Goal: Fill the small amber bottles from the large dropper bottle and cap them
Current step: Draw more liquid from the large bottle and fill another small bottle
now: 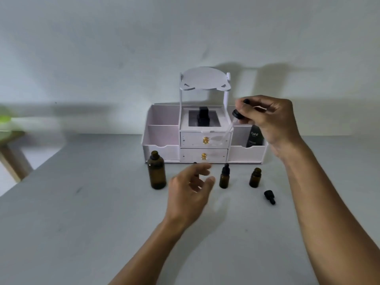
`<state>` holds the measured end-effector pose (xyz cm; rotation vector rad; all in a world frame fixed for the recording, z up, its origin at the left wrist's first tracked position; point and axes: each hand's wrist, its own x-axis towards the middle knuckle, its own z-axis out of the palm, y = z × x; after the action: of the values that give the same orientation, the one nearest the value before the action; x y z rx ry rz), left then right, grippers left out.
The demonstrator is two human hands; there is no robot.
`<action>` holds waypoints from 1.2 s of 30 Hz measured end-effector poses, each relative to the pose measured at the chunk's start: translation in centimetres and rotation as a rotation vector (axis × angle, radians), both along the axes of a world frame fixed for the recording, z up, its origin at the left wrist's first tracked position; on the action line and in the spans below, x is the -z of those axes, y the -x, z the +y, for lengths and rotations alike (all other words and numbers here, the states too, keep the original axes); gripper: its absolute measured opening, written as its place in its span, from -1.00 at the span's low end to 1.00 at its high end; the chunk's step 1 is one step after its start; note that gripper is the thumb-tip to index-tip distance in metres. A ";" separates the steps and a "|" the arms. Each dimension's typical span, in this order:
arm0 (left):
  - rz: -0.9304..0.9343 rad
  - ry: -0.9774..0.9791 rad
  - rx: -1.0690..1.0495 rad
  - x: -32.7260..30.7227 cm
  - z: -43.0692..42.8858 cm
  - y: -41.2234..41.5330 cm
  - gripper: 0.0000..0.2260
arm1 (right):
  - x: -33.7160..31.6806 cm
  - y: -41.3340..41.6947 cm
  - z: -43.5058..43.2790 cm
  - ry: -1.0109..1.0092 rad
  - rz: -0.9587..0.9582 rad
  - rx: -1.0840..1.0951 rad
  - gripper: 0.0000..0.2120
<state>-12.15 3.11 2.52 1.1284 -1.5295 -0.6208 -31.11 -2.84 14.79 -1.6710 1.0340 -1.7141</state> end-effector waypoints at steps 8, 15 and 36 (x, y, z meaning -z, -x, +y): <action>0.229 0.113 -0.364 -0.1 -2.2 -9.7 -0.73 | 0.2 -8.3 -0.9 -0.026 -0.216 -0.095 -0.96; 0.124 -0.150 -0.119 1.8 -3.8 -13.1 -0.43 | 1.9 -12.1 -1.8 -0.080 -0.206 -0.137 -0.94; 0.100 -0.196 -0.010 2.8 -4.3 -13.2 -0.58 | 5.9 -16.1 -3.3 -0.035 0.182 -0.185 -0.86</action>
<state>1.05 -1.24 -0.23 1.2329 -1.3995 -0.8217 -15.02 -6.13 8.92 -1.8640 0.9505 -1.4407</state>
